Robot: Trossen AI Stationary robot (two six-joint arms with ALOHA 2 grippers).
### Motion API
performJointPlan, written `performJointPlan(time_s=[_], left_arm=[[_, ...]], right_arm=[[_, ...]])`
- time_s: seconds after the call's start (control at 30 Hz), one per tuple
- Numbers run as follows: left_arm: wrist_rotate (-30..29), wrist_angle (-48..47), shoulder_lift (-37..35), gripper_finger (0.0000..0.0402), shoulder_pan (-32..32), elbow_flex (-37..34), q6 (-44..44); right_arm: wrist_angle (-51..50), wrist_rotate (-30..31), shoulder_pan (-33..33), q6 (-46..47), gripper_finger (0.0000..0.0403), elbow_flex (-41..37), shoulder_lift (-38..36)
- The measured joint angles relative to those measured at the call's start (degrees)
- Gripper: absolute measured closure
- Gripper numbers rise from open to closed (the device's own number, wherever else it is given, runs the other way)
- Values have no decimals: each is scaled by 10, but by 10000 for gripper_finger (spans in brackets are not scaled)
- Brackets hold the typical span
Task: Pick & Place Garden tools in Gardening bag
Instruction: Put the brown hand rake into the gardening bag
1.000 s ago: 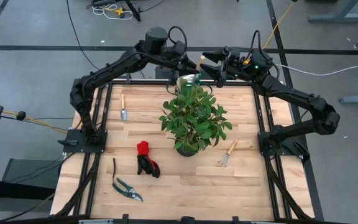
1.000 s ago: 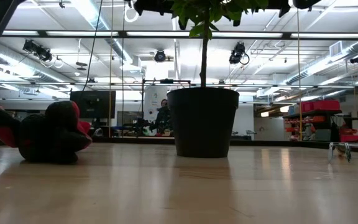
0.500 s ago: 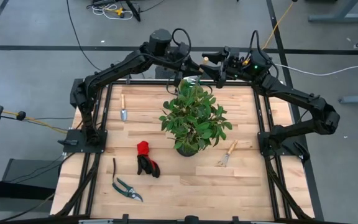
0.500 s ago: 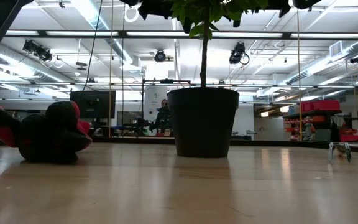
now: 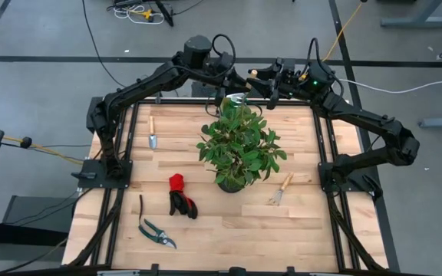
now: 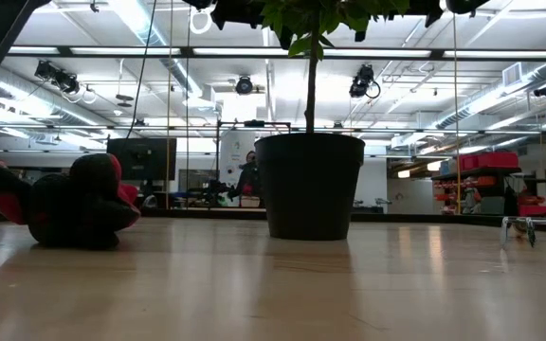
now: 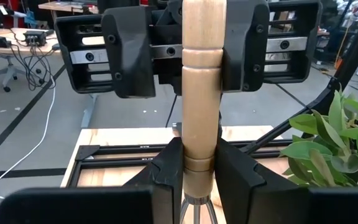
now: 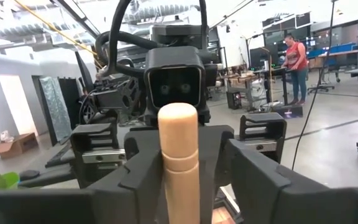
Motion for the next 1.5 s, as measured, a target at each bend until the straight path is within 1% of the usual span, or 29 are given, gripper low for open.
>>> performJointPlan(time_s=[0.27, 0.53, 0.67, 0.8, 1.17, 1.3, 1.4, 1.5], left_arm=[[-1, 0, 0, 326, 0, 0, 0], [-2, 0, 0, 326, 0, 0, -2], [-2, 0, 0, 326, 0, 0, -4], [-2, 0, 0, 324, 0, 0, -5], [-2, 0, 0, 261, 0, 0, -4], [-21, 0, -1, 233, -1, 0, -4], [-30, 0, -1, 211, 0, 0, -19], [-26, 0, -1, 193, 6, 0, -32]], right_arm=[[0, 0, 0, -2, 280, 0, 0], [1, 0, 0, -10, 320, 0, 0], [0, 0, 0, -17, 331, 0, 0], [0, 0, 0, -17, 330, 0, 0], [0, 0, 0, -17, 332, 0, 0], [-1, 1, 0, -17, 332, 0, 0], [-1, 1, 0, -17, 332, 0, 0], [0, 1, 0, -17, 332, 0, 0]])
